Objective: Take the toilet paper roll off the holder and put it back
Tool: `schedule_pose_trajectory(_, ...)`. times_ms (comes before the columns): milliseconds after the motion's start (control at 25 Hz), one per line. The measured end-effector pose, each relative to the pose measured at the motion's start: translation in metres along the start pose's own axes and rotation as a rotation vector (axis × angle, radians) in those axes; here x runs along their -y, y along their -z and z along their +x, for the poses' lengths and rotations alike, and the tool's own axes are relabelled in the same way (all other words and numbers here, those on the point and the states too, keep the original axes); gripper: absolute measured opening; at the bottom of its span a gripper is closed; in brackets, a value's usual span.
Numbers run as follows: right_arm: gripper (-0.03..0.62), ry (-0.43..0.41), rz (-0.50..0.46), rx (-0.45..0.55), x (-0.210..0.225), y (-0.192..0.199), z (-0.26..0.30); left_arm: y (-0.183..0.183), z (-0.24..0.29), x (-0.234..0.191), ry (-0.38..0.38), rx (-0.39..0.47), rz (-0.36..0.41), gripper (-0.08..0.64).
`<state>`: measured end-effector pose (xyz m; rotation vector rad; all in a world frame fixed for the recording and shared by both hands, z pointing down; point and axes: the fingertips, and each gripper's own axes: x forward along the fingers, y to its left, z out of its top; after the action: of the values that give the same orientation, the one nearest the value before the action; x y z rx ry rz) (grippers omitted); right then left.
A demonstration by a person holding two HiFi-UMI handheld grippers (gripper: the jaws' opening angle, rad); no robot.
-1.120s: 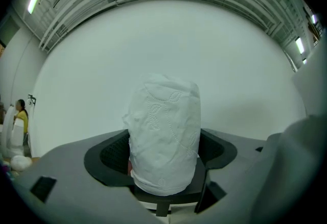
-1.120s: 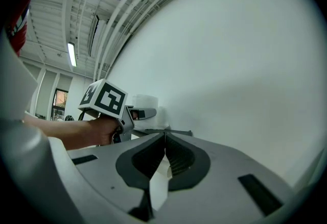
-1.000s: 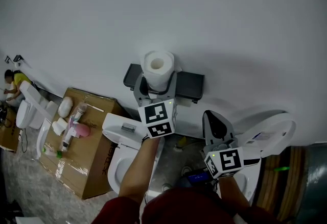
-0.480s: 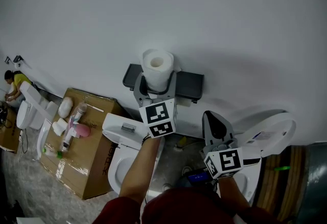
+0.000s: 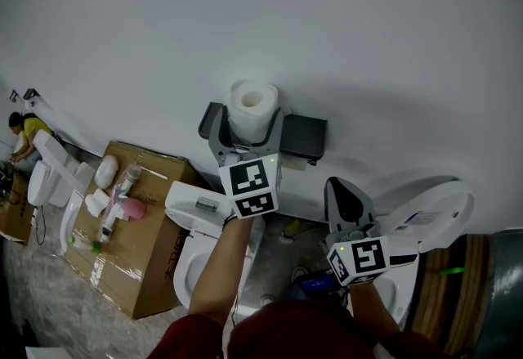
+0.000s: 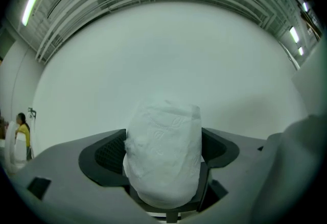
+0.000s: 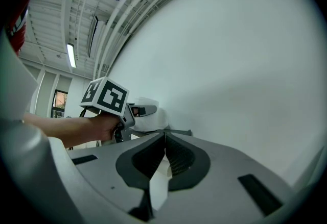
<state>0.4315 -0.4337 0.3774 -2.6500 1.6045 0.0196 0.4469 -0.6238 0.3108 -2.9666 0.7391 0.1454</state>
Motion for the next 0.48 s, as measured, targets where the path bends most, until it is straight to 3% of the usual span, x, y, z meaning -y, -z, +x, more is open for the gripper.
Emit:
schedule_pose_trajectory(120,0.018,-0.001,-0.003,-0.009,-0.003,0.004,0.0,-0.005,-0.004,-0.001,-0.005,0.009,0.046,0.446)
schedule_pose_trajectory(480,0.018,-0.03,-0.015,-0.004,-0.014,0.001,-0.001,-0.032,-0.037,-0.004,0.02,0.049,0.007,0.449)
